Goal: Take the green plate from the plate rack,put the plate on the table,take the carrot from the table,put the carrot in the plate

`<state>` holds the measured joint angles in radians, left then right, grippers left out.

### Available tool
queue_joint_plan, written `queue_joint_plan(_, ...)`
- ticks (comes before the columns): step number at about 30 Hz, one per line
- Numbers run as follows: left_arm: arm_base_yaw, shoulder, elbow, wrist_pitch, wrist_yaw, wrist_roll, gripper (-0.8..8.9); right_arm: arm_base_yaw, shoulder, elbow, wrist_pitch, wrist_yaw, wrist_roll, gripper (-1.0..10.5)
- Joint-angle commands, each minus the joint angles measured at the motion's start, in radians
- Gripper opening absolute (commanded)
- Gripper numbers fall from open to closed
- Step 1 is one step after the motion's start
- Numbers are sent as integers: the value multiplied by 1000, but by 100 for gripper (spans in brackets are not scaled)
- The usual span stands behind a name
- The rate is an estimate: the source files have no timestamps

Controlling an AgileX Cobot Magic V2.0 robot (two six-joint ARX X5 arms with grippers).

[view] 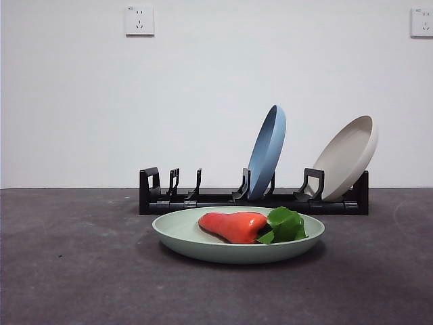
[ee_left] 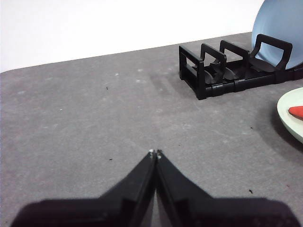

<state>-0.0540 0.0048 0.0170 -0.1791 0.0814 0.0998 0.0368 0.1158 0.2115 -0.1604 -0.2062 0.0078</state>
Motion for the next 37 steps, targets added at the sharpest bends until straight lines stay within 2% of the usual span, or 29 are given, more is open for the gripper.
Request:
queue_joint_plan(1,3,-3,-14,4,-1,-9,-1,-2,-45,-88,34,6,21,2)
queue_joint_plan(4,3,-3,-14,4,-1,-9,-2,-2,-79,-145,34,32,29,2)
queue_joint_plan(10,3,-3,-14,4,-1,-9,-1,-2,-115,-206,21,31,43,2)
queue_joint_plan(37,3,-3,-14,4,-1,-9,-2,-2,-115,-206,-5,29,58,2)
